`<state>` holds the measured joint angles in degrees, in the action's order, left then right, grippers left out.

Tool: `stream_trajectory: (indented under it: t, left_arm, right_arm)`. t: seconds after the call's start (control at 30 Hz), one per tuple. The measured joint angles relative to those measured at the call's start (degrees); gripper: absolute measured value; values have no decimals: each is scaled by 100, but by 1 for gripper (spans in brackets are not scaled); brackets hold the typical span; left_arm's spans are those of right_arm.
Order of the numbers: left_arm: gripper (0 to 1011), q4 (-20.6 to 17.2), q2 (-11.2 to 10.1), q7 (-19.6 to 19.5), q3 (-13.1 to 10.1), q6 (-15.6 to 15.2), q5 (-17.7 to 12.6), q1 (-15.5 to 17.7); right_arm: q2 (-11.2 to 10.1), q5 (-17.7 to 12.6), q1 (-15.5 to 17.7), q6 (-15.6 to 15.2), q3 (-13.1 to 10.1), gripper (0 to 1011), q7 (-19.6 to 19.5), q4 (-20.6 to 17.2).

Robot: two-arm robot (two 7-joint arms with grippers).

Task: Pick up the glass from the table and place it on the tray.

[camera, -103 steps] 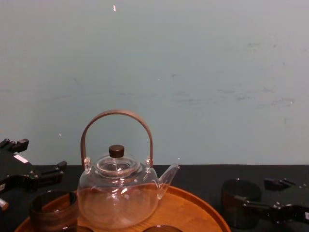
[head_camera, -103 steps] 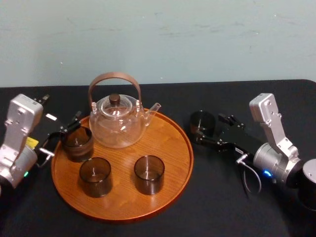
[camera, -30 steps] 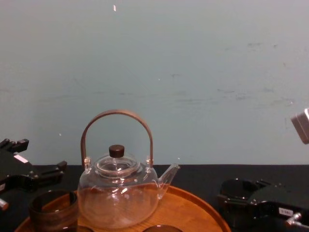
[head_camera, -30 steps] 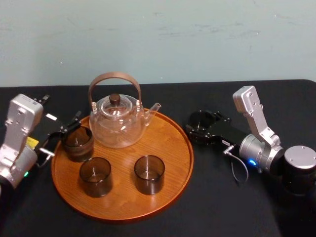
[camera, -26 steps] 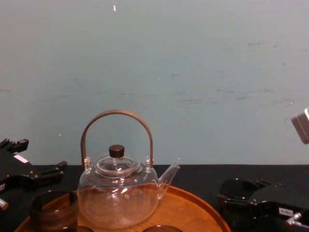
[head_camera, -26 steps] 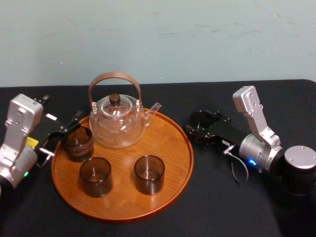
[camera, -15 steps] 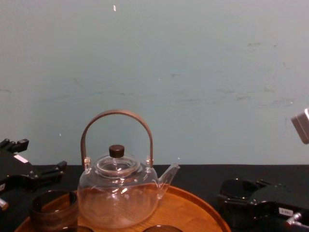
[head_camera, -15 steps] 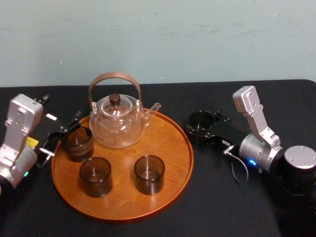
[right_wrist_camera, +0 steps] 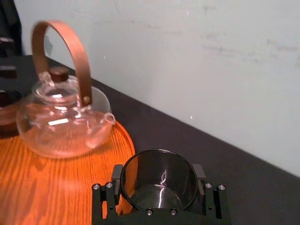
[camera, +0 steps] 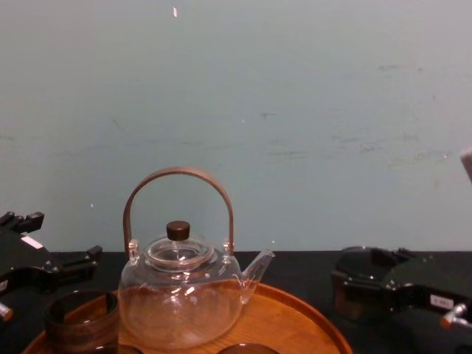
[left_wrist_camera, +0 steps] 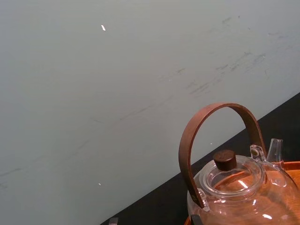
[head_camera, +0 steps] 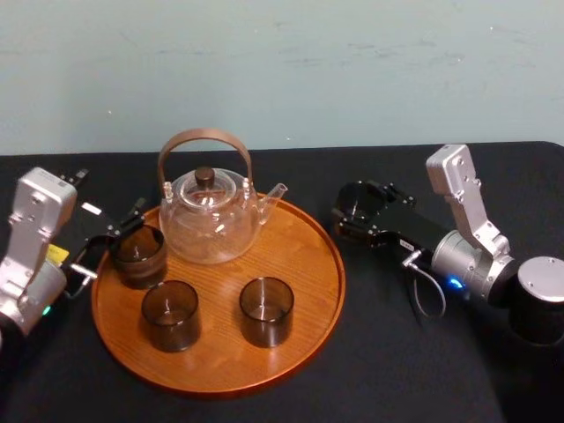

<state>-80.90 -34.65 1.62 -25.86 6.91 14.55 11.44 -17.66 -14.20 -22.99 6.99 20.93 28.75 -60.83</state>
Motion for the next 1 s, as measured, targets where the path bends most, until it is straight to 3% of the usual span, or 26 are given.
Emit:
stream_trajectory:
  t: [0.23,0.4,1.0]
  left_arm:
    - [1001,0,0,0,0,0,0,0]
    - [1001,0,0,0,0,0,0,0]
    - [1001,0,0,0,0,0,0,0]
  right_arm:
    - [-109,-54,182,16,42,905,106,-483]
    - [-124,-84,221,17,157,905,230,-627]
    - [108,-109,-41,114,608,905,451,-271]
